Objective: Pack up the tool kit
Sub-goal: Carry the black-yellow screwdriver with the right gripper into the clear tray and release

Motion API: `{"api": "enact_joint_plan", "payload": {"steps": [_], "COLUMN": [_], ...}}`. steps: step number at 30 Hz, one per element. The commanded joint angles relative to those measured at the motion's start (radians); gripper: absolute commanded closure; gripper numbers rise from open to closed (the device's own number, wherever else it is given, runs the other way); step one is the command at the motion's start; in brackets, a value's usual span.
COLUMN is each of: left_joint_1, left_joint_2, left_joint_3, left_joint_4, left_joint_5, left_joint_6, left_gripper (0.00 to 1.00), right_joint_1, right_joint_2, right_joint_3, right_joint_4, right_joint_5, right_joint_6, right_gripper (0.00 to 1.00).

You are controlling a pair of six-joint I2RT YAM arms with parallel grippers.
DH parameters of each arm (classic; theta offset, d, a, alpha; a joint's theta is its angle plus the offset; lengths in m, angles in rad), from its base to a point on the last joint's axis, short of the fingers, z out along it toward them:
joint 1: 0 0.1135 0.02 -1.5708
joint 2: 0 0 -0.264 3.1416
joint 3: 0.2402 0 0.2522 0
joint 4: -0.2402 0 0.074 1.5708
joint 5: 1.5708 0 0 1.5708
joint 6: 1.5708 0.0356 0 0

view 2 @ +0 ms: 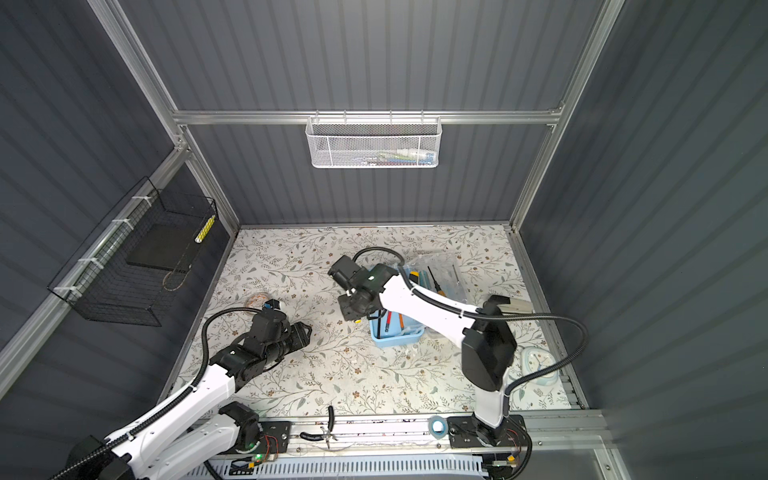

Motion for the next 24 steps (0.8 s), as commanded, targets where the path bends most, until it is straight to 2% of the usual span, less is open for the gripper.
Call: {"api": "enact_joint_plan", "payload": {"steps": [1,5,10,14,24], "left_joint_1": [0.007,0.006,0.006,0.006,0.007], "left_joint_2": [0.021,0.047,0.072,0.088,0.140], "left_joint_3": [0.036,0.043,0.053,0.056,0.084], "left_joint_4": [0.033,0.068,0.090,0.106,0.131], "left_joint_5": [0.018,0.025,0.028,0.032,0.041], "left_joint_6": [0.031,0.035,0.042,0.046,0.050], "left_gripper": [0.40,0.40,0.40,0.40,0.40], "right_joint_1": [-0.105,-0.264,-0.391,-0.435,-0.476], "right_joint_2": [-0.092,-0.199,-0.265,-0.275,-0.274], "right_joint_3": [-0.066,-0.170,-0.261,-0.295,-0.358], "right_joint_4": [-0.089,-0.068,-0.054,-0.070,-0.034], "right_joint_5": [0.120,0.166,0.238,0.310,0.330], "right_joint_6": [-0.068,-0.124,-0.180,-0.197,-0.227], "right_gripper": [1.00,1.00,1.00,1.00,1.00]}}
